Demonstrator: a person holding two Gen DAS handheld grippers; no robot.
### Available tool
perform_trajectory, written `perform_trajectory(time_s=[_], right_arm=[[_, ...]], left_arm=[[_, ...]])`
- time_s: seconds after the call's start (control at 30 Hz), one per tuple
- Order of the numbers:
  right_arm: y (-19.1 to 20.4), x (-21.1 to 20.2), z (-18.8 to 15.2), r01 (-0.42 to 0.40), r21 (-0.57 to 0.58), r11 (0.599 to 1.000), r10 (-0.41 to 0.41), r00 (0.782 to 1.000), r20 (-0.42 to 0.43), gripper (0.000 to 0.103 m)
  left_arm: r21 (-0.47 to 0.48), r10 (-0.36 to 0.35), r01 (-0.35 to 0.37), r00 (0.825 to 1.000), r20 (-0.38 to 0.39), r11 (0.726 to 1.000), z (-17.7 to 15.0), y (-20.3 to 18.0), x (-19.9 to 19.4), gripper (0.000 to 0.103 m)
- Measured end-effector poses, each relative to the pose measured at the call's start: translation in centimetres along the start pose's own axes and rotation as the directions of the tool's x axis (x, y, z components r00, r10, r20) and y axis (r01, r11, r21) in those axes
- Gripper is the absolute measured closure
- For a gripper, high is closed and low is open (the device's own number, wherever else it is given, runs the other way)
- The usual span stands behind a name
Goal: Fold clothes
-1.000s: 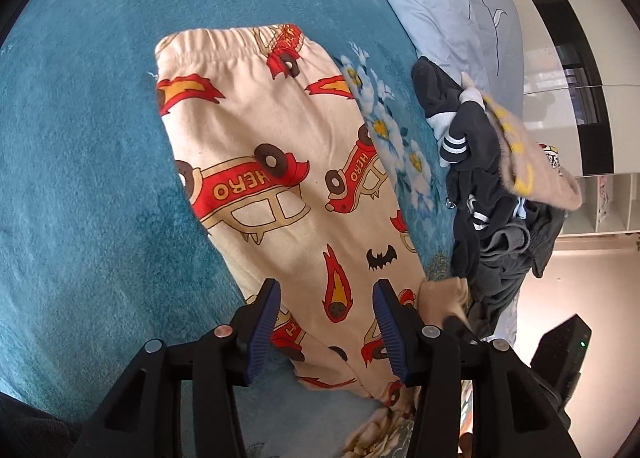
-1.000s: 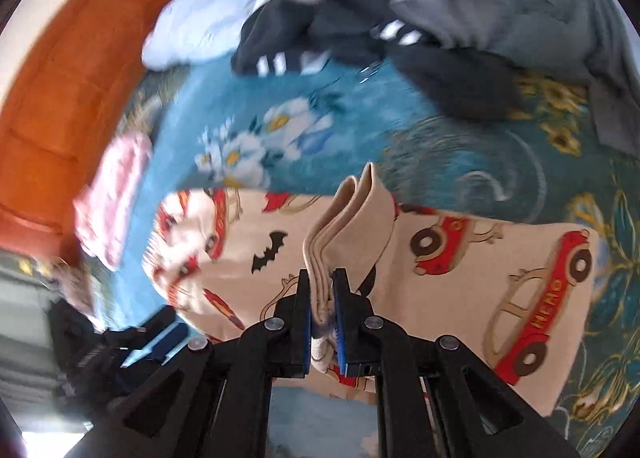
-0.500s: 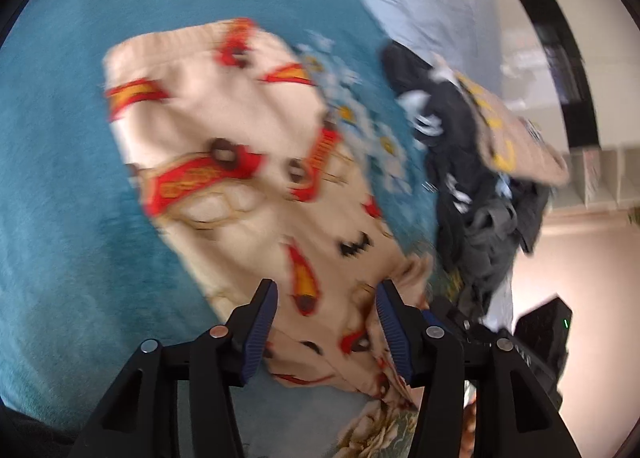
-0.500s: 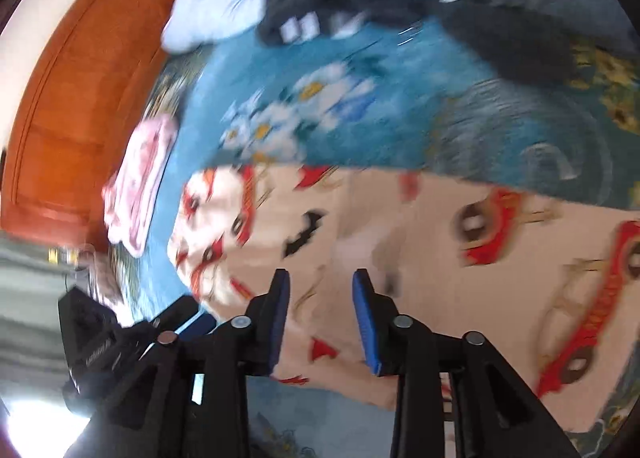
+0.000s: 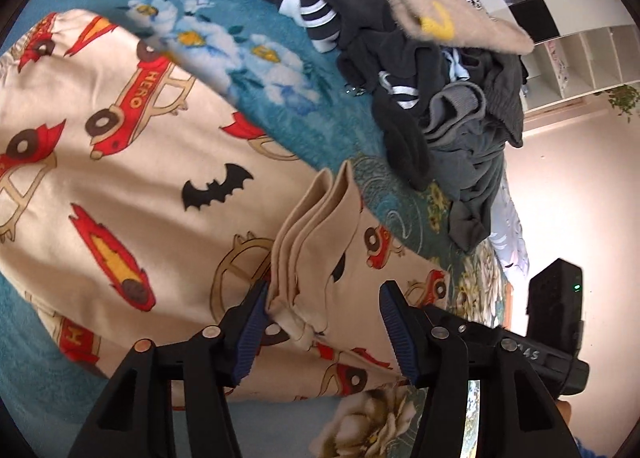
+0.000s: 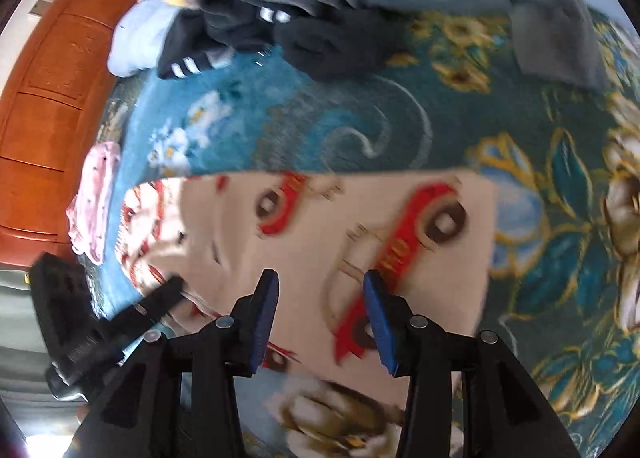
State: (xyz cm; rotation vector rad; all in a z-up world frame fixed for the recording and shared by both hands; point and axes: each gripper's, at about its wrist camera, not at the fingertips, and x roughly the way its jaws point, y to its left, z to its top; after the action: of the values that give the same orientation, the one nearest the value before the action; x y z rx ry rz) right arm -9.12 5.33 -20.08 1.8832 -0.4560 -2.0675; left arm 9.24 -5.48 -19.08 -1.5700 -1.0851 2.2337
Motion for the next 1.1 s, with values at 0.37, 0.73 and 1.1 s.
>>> perform_trajectory(time_s=[0.37,0.73,1.1], right_arm=[[0.0,-0.6,0.0,-0.028,-0.002,1.000,0.028,0.999,0.028,0.058],[-1.6,-0.4,-0.3,0.031,-0.002,1.000,-0.031,0.998,0.054,0.058],[-3.7,-1.5,-0.4,0.155,0.043,0.987,-0.158,0.982,0.099,0.058]], left_arm=[[0.087,-0.004,-0.001,0.998,0.065,0.996,-0.2,-0.8,-0.8,0.092],[-0.195,0.037,-0.026,0.998,0.050,0.981,0.5,5.5,-1.4,0.091],[-0.283,0.047,-0.021,0.995,0.084,0.959,0.4,7.1,-3.1,0.080]])
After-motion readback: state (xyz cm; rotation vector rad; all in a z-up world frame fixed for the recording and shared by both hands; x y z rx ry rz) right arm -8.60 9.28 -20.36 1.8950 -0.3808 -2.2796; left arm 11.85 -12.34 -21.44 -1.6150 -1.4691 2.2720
